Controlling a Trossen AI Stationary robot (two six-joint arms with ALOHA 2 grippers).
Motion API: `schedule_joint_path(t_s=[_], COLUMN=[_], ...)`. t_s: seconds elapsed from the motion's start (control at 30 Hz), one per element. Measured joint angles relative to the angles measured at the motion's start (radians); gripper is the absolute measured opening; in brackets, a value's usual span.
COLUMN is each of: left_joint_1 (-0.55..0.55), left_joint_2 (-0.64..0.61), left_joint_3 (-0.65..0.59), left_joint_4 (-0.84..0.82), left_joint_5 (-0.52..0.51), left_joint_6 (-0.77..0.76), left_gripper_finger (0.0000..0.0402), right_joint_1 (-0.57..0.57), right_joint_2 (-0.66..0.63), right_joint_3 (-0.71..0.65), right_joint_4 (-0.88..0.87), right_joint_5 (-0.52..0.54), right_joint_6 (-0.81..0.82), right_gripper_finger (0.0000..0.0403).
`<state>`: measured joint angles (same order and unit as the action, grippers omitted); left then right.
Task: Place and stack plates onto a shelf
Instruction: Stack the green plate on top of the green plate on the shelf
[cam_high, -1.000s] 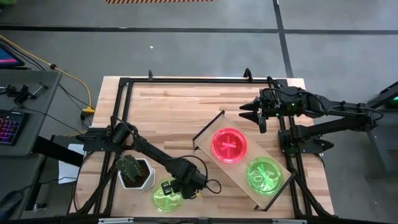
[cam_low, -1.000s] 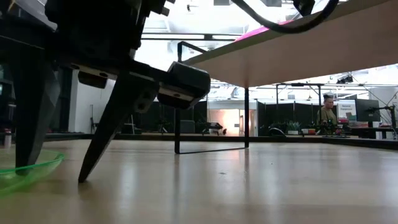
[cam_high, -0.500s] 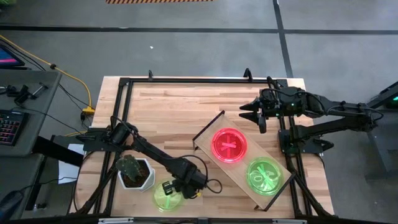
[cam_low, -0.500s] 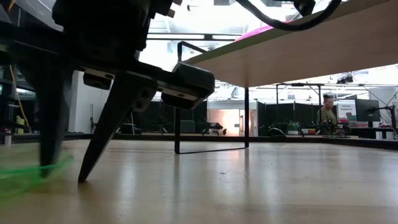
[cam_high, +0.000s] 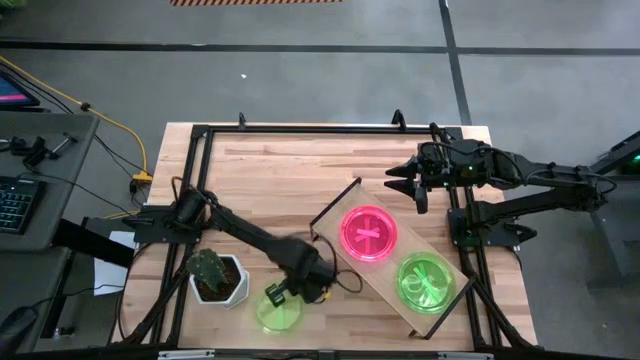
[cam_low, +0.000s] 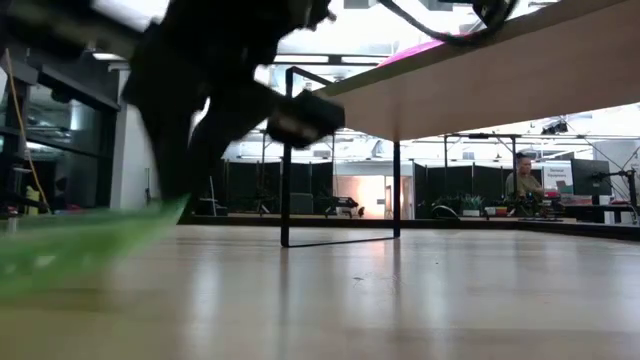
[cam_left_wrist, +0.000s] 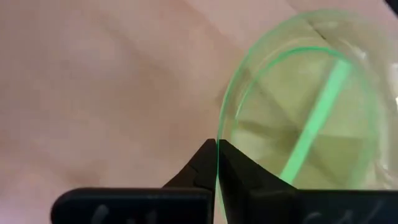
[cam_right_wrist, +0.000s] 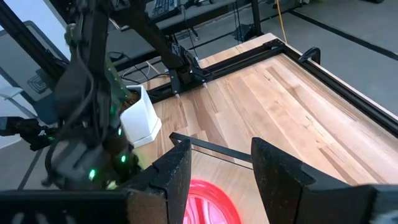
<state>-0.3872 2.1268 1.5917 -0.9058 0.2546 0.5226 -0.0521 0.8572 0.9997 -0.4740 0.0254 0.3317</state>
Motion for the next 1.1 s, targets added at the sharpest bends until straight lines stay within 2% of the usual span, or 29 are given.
schedule_joint_path(t_s=[0.3, 0.57, 0.7, 0.8, 0.93, 1.0, 1.1], left_joint_1=[0.098, 0.146, 0.156, 0.174, 0.211, 0.226, 0.232], left_joint_2=[-0.245, -0.466, -0.527, -0.529, -0.498, -0.471, -0.425], left_joint_3=[0.001, 0.002, 0.002, 0.003, 0.006, 0.004, 0.004], left_joint_4=[-0.041, -0.016, 0.142, 0.338, 0.57, 0.608, 0.655], left_joint_5=[0.02, 0.06, 0.009, -0.057, -0.127, -0.145, -0.226], left_joint_6=[-0.125, -0.432, -0.73, -0.924, -1.082, -1.115, -1.142], left_gripper_finger=[0.0, 0.0, 0.0, 0.0, 0.0, 0.0, 0.0], right_joint_1=[0.0, 0.0, 0.0, 0.0, 0.0, 0.0, 0.0], right_joint_2=[0.0, 0.0, -0.004, -0.016, -0.04, -0.056, -0.089], right_joint_3=[0.0, 0.0, 0.0, 0.0, 0.0, 0.0, 0.0], right_joint_4=[0.0, 0.0, 0.009, 0.055, 0.109, 0.129, 0.148], right_joint_5=[0.0, -0.001, -0.001, -0.002, -0.002, -0.002, 0.025], right_joint_6=[0.007, 0.0, 0.002, 0.01, 0.011, 0.011, 0.007], right_gripper_finger=[0.0151, 0.0151, 0.0151, 0.0151, 0.0151, 0.0151, 0.0151])
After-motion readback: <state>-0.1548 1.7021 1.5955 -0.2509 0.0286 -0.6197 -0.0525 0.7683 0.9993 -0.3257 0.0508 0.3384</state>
